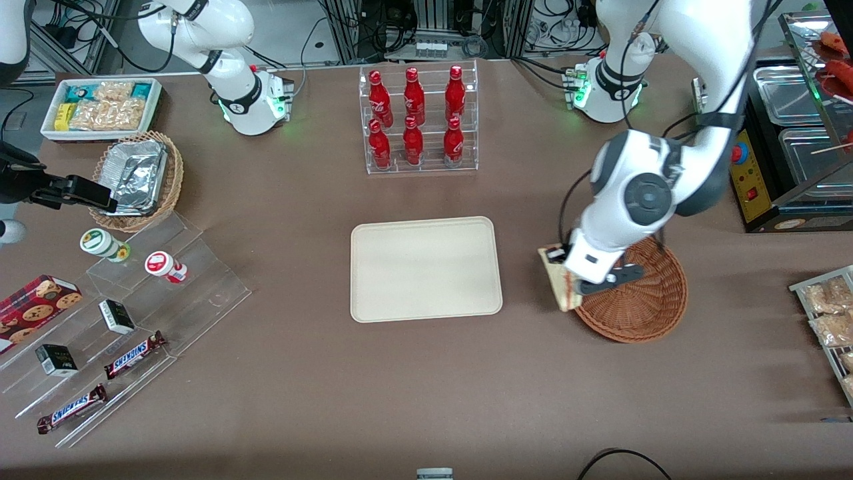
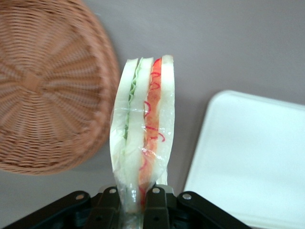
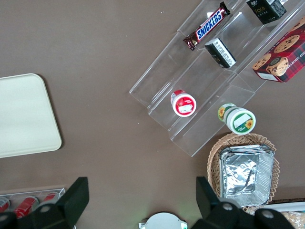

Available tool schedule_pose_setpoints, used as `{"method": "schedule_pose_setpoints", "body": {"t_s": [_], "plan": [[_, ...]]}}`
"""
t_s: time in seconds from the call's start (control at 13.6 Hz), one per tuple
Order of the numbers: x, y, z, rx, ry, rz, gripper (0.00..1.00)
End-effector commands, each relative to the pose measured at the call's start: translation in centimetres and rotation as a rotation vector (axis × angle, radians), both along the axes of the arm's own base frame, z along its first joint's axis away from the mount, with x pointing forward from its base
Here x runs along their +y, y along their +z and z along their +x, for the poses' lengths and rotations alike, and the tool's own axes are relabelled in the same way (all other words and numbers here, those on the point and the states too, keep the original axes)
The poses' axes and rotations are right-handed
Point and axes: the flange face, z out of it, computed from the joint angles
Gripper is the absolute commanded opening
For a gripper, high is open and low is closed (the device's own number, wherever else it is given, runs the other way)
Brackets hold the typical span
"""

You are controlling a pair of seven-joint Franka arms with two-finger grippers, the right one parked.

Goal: Place sandwich from basket to tray
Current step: 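Lift the sandwich and carry it over the cream tray, then lower the sandwich onto the tray and open the left gripper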

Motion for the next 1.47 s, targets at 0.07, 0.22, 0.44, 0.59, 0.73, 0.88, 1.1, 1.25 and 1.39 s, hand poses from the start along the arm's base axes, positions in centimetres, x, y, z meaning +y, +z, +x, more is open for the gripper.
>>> {"method": "schedule_pose_setpoints", "body": {"t_s": [0.07, 0.22, 0.44, 0.59, 0.73, 0.88, 1.1, 1.25, 1.39], "plan": [[-7.0, -0.2, -0.2, -0.020, -0.073, 0.004, 0.00], [-12.1, -0.9, -0.8, -0.030, -0.098, -0.008, 0.00], [-18.6, -2.8, -1.1, -0.041, -0.073, -0.014, 0.00], [-21.6, -4.2, -2.0, -0.045, -0.095, -0.016, 0.00], [-23.9, -5.9, -2.8, -0.069, -0.122, 0.017, 0.00], [-26.3, -7.2, -3.8, -0.075, -0.136, 0.029, 0.00], [-27.8, -8.6, -5.2, -0.063, -0.147, 0.039, 0.00], [-28.0, -9.3, -5.5, -0.052, -0.133, 0.047, 0.00], [-27.8, -9.5, -5.9, -0.018, -0.120, 0.066, 0.00]]}}
